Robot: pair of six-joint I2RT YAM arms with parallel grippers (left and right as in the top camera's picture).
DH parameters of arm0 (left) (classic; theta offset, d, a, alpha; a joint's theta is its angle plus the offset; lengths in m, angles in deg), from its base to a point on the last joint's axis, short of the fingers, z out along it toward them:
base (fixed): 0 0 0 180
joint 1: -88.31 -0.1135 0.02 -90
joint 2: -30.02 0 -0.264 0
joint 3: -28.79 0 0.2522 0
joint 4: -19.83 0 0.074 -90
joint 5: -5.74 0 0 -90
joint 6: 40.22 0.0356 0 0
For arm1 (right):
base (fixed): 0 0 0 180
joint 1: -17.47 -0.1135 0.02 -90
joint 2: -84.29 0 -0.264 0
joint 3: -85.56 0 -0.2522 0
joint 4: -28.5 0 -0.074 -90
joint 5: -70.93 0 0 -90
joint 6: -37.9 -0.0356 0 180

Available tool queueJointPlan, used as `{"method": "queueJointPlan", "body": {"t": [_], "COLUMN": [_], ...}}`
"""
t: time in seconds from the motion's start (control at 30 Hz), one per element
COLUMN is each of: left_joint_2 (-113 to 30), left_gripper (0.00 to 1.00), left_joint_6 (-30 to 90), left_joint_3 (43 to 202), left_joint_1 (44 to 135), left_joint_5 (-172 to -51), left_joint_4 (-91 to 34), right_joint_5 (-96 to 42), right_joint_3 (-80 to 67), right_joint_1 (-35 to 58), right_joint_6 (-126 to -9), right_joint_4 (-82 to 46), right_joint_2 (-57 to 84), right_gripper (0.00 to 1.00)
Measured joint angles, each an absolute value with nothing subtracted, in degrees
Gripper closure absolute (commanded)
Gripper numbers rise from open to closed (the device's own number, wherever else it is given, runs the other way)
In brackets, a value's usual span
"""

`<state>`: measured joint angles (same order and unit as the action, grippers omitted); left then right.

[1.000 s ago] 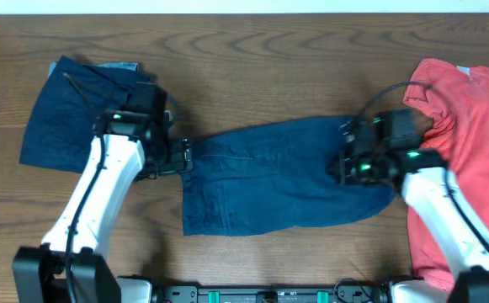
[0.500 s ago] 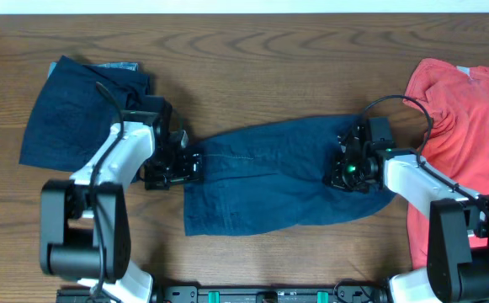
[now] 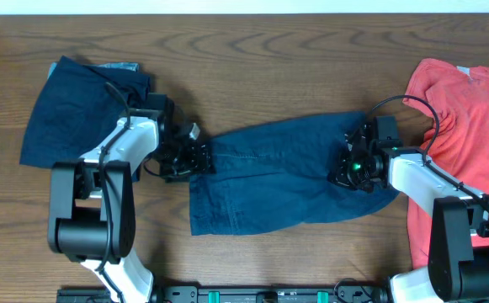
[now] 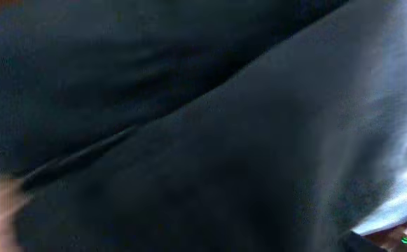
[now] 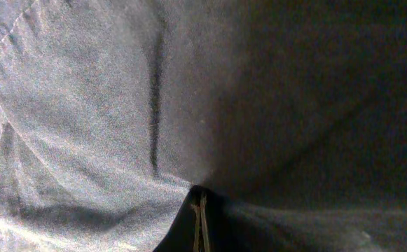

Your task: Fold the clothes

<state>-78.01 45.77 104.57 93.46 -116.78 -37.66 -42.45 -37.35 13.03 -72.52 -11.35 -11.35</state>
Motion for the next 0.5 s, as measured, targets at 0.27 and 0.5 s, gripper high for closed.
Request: {"method": "queueJointPlan", "body": {"t": [0.27, 0.5], "left_joint_2": [-81.31, -80.10], "left_gripper": [0.94, 0.94], "left_joint_6": [47.13, 47.22], "left_joint_3": [104.11, 104.63], "left_joint_1": [93.77, 94.12], "left_joint_5": [-122.04, -117.74], "left_joint_4": [-35.91, -46.14], "right_joint_5": [-41.97, -40.92], "right_joint_3": [-37.19, -35.99], "right_joint_1": [13.03, 13.03], "right_joint_6": [-72.52, -72.48], "right_joint_4": [-11.92, -17.91], "right_joint_2": [-11.32, -11.08], "right_gripper": [0.99, 0.99]}}
